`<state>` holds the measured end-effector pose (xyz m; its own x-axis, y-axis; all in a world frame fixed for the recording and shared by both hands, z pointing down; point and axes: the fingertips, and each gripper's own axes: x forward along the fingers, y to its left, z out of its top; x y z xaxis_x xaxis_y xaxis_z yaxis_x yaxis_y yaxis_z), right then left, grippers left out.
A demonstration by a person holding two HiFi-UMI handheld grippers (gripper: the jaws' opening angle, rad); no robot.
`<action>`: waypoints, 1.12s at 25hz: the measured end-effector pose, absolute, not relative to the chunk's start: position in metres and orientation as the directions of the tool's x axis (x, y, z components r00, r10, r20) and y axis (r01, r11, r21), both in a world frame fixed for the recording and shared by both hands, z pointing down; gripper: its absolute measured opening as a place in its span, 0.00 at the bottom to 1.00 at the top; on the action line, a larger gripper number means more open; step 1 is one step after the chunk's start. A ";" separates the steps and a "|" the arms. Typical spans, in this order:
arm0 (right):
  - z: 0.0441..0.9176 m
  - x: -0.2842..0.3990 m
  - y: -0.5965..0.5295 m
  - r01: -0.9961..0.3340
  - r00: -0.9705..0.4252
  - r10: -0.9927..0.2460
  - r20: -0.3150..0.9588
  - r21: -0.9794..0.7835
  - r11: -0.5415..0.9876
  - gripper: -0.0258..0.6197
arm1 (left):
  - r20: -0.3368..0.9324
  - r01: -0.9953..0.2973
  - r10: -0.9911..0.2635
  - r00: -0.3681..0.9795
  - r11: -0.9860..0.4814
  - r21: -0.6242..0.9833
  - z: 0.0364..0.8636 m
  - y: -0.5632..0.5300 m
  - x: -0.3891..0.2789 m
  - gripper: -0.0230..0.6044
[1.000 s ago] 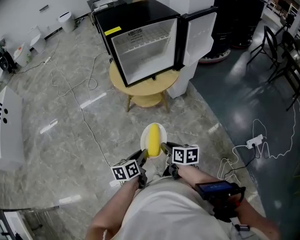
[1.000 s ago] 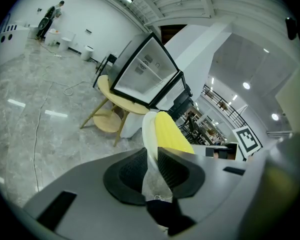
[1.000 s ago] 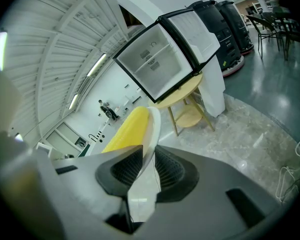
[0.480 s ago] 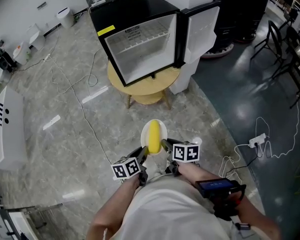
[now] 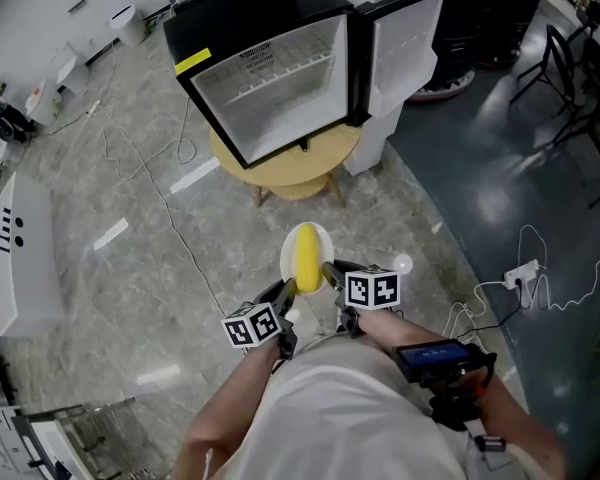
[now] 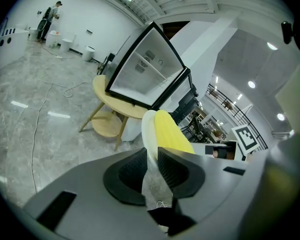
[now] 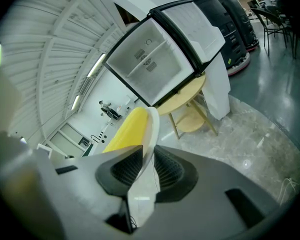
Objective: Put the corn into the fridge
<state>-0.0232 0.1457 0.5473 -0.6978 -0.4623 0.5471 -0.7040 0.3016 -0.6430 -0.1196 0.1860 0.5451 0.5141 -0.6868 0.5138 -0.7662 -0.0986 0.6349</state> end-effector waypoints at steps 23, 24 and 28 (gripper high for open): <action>0.542 -0.006 0.066 -0.654 -0.751 -0.408 0.519 -0.666 0.359 0.14 | 0.501 -0.770 -0.745 0.440 -0.026 0.638 0.538 0.115 -0.098 0.15; 0.542 -0.006 0.064 -0.651 -0.754 -0.405 0.517 -0.669 0.358 0.14 | 0.501 -0.770 -0.746 0.438 -0.025 0.637 0.539 0.114 -0.099 0.15; 0.544 -0.008 0.059 -0.649 -0.756 -0.402 0.516 -0.675 0.353 0.14 | 0.508 -0.773 -0.741 0.439 -0.025 0.634 0.540 0.107 -0.100 0.15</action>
<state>-0.0081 0.0590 0.5444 -0.7560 -0.4022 0.5165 -0.6485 0.3527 -0.6745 -0.1005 0.1068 0.5400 0.4393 -0.7412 0.5075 -0.7733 -0.0245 0.6336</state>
